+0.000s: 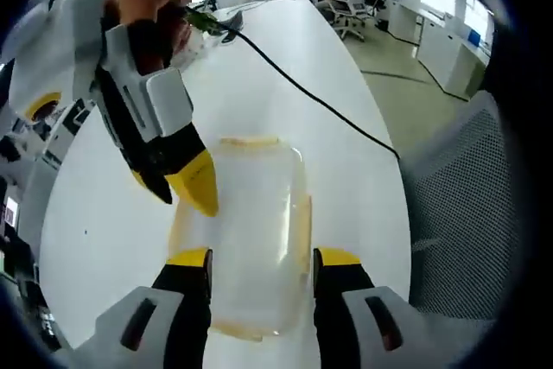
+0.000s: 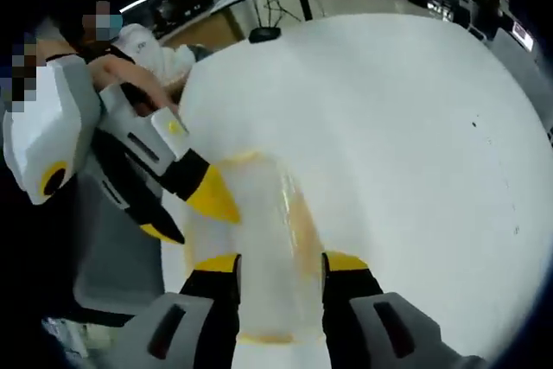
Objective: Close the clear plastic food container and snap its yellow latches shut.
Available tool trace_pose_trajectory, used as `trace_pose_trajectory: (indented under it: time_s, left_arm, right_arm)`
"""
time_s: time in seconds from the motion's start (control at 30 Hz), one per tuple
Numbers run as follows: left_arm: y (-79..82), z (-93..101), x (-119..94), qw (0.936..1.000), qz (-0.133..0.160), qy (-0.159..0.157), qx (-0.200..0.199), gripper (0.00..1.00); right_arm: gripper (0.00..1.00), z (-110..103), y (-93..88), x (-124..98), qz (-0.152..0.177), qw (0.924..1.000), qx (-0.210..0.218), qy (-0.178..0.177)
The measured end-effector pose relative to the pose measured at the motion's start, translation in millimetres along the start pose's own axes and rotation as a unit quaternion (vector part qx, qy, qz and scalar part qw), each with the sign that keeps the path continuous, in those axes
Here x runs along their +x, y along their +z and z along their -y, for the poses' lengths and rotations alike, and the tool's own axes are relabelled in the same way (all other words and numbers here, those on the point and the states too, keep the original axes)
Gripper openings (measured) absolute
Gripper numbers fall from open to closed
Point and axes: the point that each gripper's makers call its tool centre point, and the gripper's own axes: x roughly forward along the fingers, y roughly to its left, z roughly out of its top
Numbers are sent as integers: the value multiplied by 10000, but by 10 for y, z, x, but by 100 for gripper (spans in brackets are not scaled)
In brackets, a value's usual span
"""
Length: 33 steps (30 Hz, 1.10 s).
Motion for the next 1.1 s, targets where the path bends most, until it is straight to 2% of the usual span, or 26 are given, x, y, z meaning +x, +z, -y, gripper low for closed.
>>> trace_pose_trajectory:
  time_s: [0.1,0.23,0.4,0.5,0.57,0.67,0.9,1.1]
  left_arm:
    - [37,-13,7,10000,39,74,-29,49]
    - [71,9,19,9999,93,68,0,47]
    - [62,72,77,9999,67,3,-124,47]
    - [24,69,103,9999,-78,74,-16,47]
    - [2,78,110,9998,-112,53,-175,46]
    - [-2,59,99,9998,-110,162,-61,44]
    - [-2,74,116,9997,-22,245,-76,43]
    - [-19,90,99,9994,-1,325,-149,42]
  right_arm:
    - [32,24,-11,35,-58,9999,-52,148]
    - [31,45,19,62,-9,9995,-58,301]
    - [31,81,38,138,-26,9988,-64,483]
    - [32,56,52,178,-28,9977,60,671]
    - [32,53,56,172,-45,9976,51,691]
    - [31,50,51,161,-82,9974,37,718]
    - [28,18,36,163,-228,9974,-47,689]
    - [28,-15,52,179,-218,9973,-61,693]
